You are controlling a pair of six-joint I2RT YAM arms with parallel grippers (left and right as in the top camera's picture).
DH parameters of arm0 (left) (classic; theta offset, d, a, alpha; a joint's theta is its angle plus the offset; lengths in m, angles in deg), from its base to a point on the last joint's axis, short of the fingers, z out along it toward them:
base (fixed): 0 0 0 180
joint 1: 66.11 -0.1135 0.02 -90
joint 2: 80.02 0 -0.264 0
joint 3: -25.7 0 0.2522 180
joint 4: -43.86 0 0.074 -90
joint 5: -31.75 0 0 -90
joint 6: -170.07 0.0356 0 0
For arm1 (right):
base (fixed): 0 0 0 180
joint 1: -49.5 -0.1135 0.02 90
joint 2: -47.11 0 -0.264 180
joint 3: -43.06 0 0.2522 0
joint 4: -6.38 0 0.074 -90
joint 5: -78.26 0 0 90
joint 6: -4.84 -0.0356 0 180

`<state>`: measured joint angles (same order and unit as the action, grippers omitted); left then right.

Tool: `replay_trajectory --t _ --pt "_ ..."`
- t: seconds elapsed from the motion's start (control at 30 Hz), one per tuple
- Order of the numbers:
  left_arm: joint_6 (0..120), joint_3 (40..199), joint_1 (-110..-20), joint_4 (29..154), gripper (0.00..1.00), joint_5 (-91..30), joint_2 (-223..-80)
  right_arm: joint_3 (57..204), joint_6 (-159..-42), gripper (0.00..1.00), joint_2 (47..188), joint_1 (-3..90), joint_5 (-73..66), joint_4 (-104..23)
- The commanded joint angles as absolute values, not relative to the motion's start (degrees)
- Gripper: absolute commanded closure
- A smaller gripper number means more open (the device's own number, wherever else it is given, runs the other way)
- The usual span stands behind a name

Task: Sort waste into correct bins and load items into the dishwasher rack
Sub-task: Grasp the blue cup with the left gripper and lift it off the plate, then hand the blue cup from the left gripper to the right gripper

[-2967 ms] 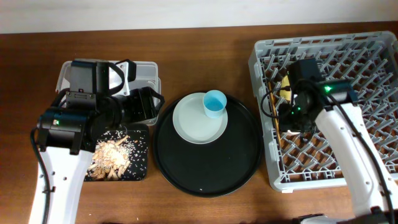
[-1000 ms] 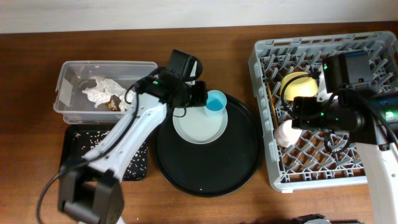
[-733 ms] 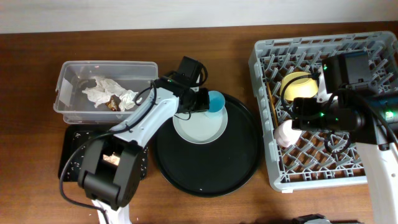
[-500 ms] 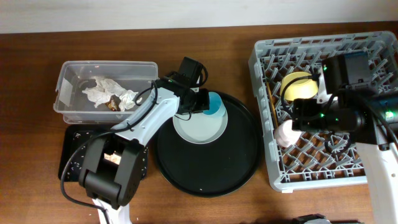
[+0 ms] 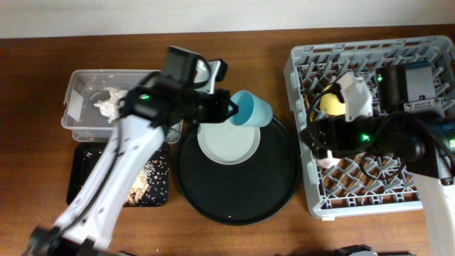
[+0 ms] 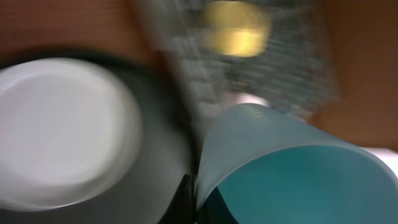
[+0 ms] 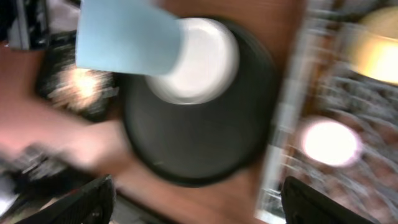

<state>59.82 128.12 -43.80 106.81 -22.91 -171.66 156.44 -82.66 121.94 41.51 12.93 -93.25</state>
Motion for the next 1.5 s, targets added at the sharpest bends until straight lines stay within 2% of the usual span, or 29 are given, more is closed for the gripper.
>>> replay_trajectory --t 0.0,0.2,0.33,0.57,0.93,1.0,1.03,1.37,1.47 --pt "72.76 128.56 -49.09 107.84 1.0 15.93 -168.57 157.18 -69.39 0.12 121.46 41.31 35.92 -93.05" --pt "78.88 128.54 -52.94 107.8 1.0 31.42 -168.38 157.18 -62.9 0.11 121.46 41.31 44.71 -91.3" --pt "79.75 128.54 -52.7 107.21 1.0 30.04 -168.38 157.18 -62.9 0.07 121.46 41.31 51.59 -88.22" --pt "79.75 128.54 -52.09 105.57 1.0 29.98 -168.38 157.12 -62.97 0.07 122.68 41.18 55.39 -87.5" --pt "79.66 128.54 -46.23 99.64 1.0 23.75 -168.38 157.12 -63.1 0.21 124.69 37.42 57.25 -87.48" --pt "79.66 128.54 -46.23 99.62 1.0 23.75 -168.38 157.12 -63.12 0.32 124.73 37.4 57.03 -87.57" --pt "79.66 128.54 -46.25 99.6 1.0 23.75 -168.38 157.12 -63.12 0.34 124.73 37.4 57.06 -87.72" --pt "78.13 128.54 -46.38 97.09 1.0 21.41 -168.38 157.12 -63.12 0.33 124.73 37.4 54.8 -91.41" --pt "78.13 128.54 -46.4 97.07 1.0 21.41 -168.38 157.12 -63.12 0.27 124.73 37.4 53.1 -92.53"
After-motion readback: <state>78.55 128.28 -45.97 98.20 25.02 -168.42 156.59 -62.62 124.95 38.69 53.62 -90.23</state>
